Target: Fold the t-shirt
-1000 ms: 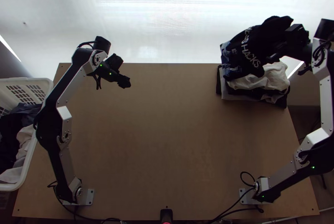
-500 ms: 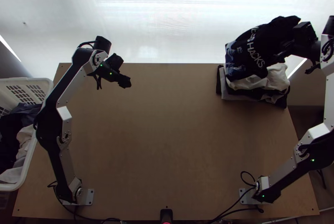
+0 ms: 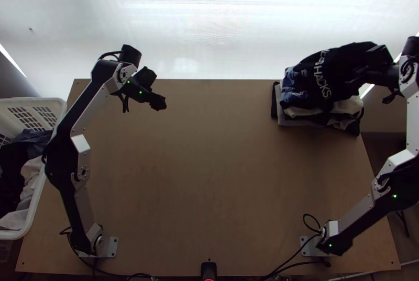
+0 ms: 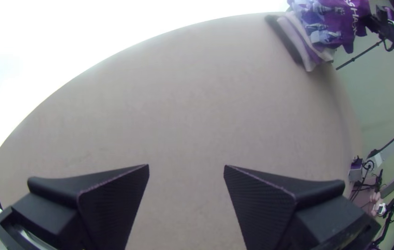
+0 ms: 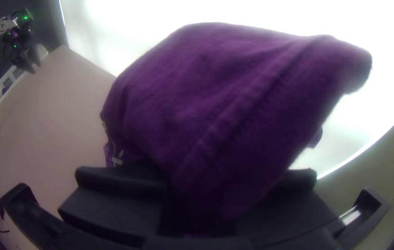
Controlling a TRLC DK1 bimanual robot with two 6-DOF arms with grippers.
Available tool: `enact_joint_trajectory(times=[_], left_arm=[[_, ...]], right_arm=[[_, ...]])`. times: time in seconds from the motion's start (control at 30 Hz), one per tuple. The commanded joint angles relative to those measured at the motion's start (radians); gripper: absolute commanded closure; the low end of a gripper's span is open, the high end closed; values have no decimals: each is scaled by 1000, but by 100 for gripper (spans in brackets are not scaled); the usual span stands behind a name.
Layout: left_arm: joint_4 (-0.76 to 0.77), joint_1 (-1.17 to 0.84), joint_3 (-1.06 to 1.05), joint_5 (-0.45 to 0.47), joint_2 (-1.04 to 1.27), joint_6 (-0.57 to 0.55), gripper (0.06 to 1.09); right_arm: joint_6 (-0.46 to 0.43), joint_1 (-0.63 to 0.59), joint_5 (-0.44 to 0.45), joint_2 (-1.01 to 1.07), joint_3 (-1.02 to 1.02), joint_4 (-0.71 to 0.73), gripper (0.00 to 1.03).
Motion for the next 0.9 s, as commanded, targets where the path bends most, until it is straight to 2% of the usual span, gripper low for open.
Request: enact_joint_trajectory(times=[0.0,0.13,0.3,0.4,0.73,0.77,0.8,0.83,0.87], left_arm=[[-5,-2,3,-3,-9,3,29],[-5,-4,14,-6,-9,6,29],[-11,-1,17,-11,-10,8,29],[-13,3,17,-11,-10,11,29],[-14,3,26,-12,-9,15,29],[-14,3,29,-12,-6,14,29],[-14,3,31,-12,-6,15,29],[-14,3,32,-12,-3,14,29],[-14,3,35,-12,-1,14,29]], right_arm=[[-28,-51,8,66,-88,77,100],[-35,-60,44,112,-113,127,100],[-35,-73,142,145,-171,265,100],[-35,-79,171,173,-177,310,100],[-19,-123,211,241,-197,368,99],[-16,-126,211,216,-222,368,79],[-16,-126,211,210,-226,368,72],[-7,-129,211,196,-236,368,59],[-2,-131,211,184,-243,368,54]])
